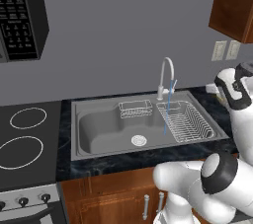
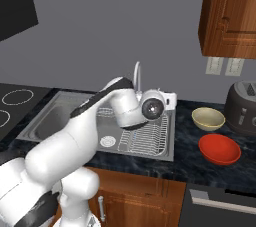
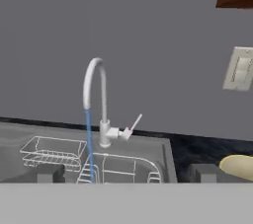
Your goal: Rinse each bowl for a few seconds and place them down in the sink or on the counter.
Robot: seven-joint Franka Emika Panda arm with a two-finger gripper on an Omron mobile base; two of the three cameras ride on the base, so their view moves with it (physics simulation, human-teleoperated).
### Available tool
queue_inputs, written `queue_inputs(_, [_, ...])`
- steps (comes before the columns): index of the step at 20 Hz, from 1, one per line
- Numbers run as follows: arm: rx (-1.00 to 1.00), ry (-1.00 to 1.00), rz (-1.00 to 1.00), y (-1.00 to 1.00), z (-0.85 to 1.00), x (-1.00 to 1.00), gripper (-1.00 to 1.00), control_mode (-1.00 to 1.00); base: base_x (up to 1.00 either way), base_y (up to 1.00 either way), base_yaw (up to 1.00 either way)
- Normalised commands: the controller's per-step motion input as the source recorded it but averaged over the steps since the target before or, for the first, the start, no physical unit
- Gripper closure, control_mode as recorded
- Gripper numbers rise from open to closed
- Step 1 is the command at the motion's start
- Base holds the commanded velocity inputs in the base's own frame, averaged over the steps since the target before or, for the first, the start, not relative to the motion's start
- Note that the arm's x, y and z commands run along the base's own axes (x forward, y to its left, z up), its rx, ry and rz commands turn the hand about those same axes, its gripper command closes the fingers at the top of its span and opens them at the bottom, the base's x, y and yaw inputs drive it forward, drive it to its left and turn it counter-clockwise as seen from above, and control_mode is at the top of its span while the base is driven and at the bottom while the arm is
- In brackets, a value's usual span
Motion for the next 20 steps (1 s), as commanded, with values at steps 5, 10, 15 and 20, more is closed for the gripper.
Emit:
queue_inputs(5, [-0.21,0.1,0.0,0.37,0.37,-0.14,-1.0,-1.0,0.0,0.0,0.0])
queue_inputs(10, [-0.21,0.2,0.0,0.16,0.31,-0.03,-1.0,-1.0,0.0,0.0,0.0])
queue_inputs(15, [-0.11,0.33,-0.01,-0.08,0.13,0.0,-1.0,-1.0,0.0,0.0,0.0])
queue_inputs(20, [-0.05,0.41,-0.04,-0.14,0.06,0.0,-1.0,-1.0,0.0,0.0,0.0])
